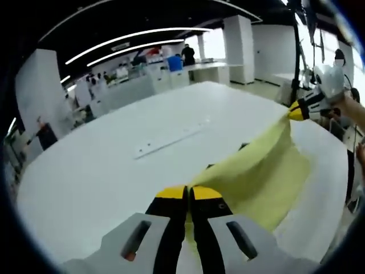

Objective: Fold the garment on the visible template until the final outline fits inside the template.

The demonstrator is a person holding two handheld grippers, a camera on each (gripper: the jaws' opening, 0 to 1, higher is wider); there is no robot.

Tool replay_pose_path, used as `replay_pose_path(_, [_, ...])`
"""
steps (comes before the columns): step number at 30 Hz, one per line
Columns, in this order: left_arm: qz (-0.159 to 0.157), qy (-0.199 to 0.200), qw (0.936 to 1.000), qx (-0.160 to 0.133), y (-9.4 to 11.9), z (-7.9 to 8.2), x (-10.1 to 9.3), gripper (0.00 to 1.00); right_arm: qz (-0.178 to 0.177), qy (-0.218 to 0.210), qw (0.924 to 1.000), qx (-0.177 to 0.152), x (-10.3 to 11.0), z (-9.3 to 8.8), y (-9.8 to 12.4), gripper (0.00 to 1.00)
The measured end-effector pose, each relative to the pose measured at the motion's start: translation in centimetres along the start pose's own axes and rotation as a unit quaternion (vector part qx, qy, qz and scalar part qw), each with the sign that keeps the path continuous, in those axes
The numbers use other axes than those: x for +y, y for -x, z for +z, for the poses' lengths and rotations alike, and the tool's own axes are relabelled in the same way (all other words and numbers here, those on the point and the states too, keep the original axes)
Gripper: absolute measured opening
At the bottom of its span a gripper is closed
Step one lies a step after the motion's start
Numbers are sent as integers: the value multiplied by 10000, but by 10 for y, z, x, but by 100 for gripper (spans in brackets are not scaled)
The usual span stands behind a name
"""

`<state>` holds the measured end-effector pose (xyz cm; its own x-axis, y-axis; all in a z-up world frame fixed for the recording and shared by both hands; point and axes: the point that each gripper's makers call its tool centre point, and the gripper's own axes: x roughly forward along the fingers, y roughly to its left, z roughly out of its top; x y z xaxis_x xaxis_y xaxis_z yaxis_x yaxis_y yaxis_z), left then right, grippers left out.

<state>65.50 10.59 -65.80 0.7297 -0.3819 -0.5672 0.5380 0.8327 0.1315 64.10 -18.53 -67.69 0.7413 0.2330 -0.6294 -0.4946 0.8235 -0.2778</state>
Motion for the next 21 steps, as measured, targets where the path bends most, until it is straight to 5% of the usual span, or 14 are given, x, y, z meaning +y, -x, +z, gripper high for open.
replay_pose_path(11, [22,-95,9998,180,-44,-16,11,0,73,-327,9990,287,-4,-20,-44,0])
replay_pose_path(21, [57,50,9993,375,-75,-51,16,0,136,-309,9978,564,1,-41,-71,0])
